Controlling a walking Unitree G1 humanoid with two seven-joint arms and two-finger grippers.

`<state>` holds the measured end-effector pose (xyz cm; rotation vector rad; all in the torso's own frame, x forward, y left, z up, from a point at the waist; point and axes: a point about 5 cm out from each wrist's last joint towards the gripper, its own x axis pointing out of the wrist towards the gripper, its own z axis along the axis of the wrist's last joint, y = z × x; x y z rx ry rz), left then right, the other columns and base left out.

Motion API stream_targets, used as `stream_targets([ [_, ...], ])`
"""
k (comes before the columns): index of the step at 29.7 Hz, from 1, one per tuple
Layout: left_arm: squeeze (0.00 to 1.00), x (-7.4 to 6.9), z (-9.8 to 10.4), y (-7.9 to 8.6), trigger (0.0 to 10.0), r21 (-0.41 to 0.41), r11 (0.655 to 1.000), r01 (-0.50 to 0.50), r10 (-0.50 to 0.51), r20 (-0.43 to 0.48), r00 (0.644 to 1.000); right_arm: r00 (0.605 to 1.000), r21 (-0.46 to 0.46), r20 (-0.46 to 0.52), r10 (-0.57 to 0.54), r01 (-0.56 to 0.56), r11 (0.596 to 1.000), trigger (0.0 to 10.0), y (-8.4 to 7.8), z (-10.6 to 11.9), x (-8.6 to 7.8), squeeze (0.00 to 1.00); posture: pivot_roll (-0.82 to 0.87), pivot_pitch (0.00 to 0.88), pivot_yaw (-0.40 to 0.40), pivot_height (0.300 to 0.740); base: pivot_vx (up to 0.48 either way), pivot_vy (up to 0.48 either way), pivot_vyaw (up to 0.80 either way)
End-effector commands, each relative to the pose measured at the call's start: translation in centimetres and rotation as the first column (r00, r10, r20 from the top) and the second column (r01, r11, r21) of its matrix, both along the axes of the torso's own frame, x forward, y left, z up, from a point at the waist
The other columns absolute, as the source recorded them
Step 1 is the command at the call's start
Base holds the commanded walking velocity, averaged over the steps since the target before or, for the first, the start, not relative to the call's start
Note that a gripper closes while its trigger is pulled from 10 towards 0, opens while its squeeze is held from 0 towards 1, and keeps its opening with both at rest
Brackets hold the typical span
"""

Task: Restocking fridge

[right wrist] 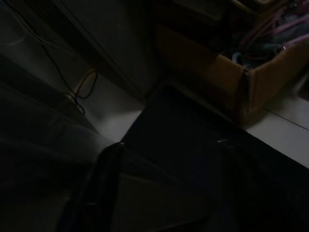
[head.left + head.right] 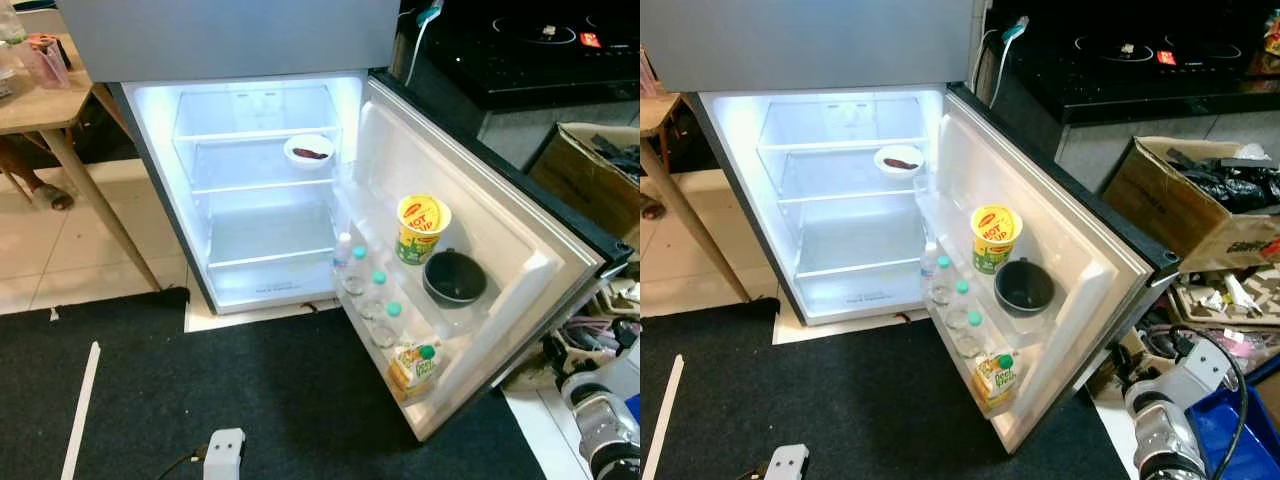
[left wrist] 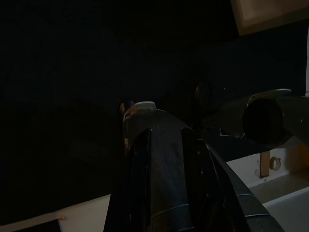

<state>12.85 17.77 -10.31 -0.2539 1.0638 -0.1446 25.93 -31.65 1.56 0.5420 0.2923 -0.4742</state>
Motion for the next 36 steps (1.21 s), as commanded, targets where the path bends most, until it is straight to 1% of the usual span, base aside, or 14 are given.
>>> stream_targets([
  [1, 0.0, -1.4, -0.5, -0.2, 10.0, -0.014, 1.0, -0.009, 0.009, -0.047, 0.999, 1.0, -0.013, 0.022, -0.018, 0.019, 1.0, 0.0, -0.3, 0.5, 0.2, 0.0, -0.06, 0.037, -0.021, 0.74, 0.0, 0.0, 0.0],
  [11, 0.0, -1.4, -0.4, 0.0, 10.0, -0.014, 1.0, -0.01, 0.009, -0.045, 0.999, 0.994, -0.028, 0.114, 0.0, 0.003, 1.0, 0.0, -0.4, 2.5, 2.1, 0.0, -0.04, 0.042, -0.017, 0.74, 0.0, 0.0, 0.0],
  [14, 0.0, -1.4, -0.4, 0.1, 10.0, -0.016, 1.0, -0.01, 0.01, -0.044, 0.999, 0.975, -0.038, 0.165, 0.151, -0.147, 0.988, 0.0, 1.5, 3.1, 3.5, 0.0, -0.04, 0.043, -0.018, 0.74, 0.0, 0.0, 0.0],
  [15, 0.0, -1.4, -0.4, 0.1, 10.0, -0.017, 1.0, -0.01, 0.009, -0.044, 0.999, 0.966, -0.044, 0.171, 0.193, -0.188, 0.981, 9.7, 2.1, 3.1, 3.8, 0.0, -0.04, 0.043, -0.018, 0.74, 0.0, 0.0, 0.0],
  [20, 0.0, -1.4, -0.4, 0.0, 10.0, -0.018, 1.0, -0.007, 0.006, -0.044, 0.999, 0.885, -0.052, 0.211, 0.416, -0.415, 0.909, 10.0, 4.9, 3.2, 4.6, 0.0, -0.05, 0.043, -0.016, 0.74, 0.0, 0.0, 0.0],
  [23, 0.0, -1.4, -0.4, 0.0, 10.0, -0.019, 1.0, -0.002, 0.001, -0.046, 0.999, 0.697, -0.073, 0.24, 0.676, -0.682, 0.728, 10.0, 8.8, 2.8, 4.8, 0.0, -0.05, 0.042, -0.017, 0.74, 0.0, 0.0, 0.0],
  [24, 0.0, -1.4, -0.4, 0.0, 10.0, -0.019, 1.0, -0.002, 0.001, -0.046, 0.999, 0.697, -0.073, 0.24, 0.676, -0.682, 0.728, 10.0, 8.8, 2.8, 4.8, 0.0, -0.05, 0.042, -0.017, 0.74, 0.0, 0.0, 0.0],
  [25, 0.0, -1.4, -0.4, 0.0, 10.0, -0.02, 1.0, 0.001, -0.002, -0.047, 0.999, 0.469, -0.094, 0.284, 0.837, -0.855, 0.511, 10.0, 12.7, 2.8, 4.6, 0.0, -0.05, 0.043, -0.019, 0.74, 0.0, 0.0, 0.0],
  [26, 0.0, -1.4, -0.4, 0.0, 10.0, -0.02, 1.0, 0.001, -0.002, -0.047, 0.999, 0.469, -0.094, 0.284, 0.837, -0.855, 0.511, 10.0, 12.7, 2.8, 4.6, 0.0, -0.05, 0.043, -0.019, 0.74, 0.0, 0.0, 0.0],
  [27, 0.0, -1.4, -0.4, 0.0, 10.0, -0.019, 1.0, 0.002, -0.003, -0.047, 0.999, 0.368, -0.105, 0.31, 0.877, -0.903, 0.416, 10.0, 14.4, 3.0, 4.4, 0.0, -0.05, 0.042, -0.019, 0.74, 0.0, 0.0, 0.0],
  [28, 0.0, -1.4, -0.4, 0.0, 10.0, -0.019, 1.0, 0.002, -0.003, -0.047, 0.999, 0.368, -0.105, 0.31, 0.877, -0.903, 0.416, 10.0, 14.4, 3.0, 4.4, 0.0, -0.05, 0.042, -0.019, 0.74, 0.0, 0.0, 0.0],
  [30, 0.0, -1.4, -0.4, 0.1, 10.0, -0.019, 1.0, 0.002, -0.003, -0.047, 0.999, 0.269, -0.12, 0.346, 0.899, -0.937, 0.327, 10.0, 16.2, 3.4, 4.2, 0.0, -0.05, 0.044, -0.02, 0.74, 0.0, 0.0, 0.0],
  [32, 0.0, -1.4, -0.4, 0.1, 10.0, -0.02, 1.0, 0.004, -0.004, -0.047, 0.999, 0.022, -0.179, 0.47, 0.883, -0.976, 0.12, 10.0, 20.7, 6.1, 3.2, 0.0, -0.05, 0.044, -0.02, 0.74, 0.0, 0.0, 0.0],
  [36, 0.0, -1.5, -0.4, 0.1, 10.0, -0.022, 1.0, 0.004, -0.005, -0.048, 0.999, -0.106, -0.223, 0.576, 0.81, -0.974, 0.031, 10.0, 23.4, 8.6, 2.5, 0.0, -0.04, 0.042, -0.018, 0.74, 0.0, 0.0, 0.0],
])
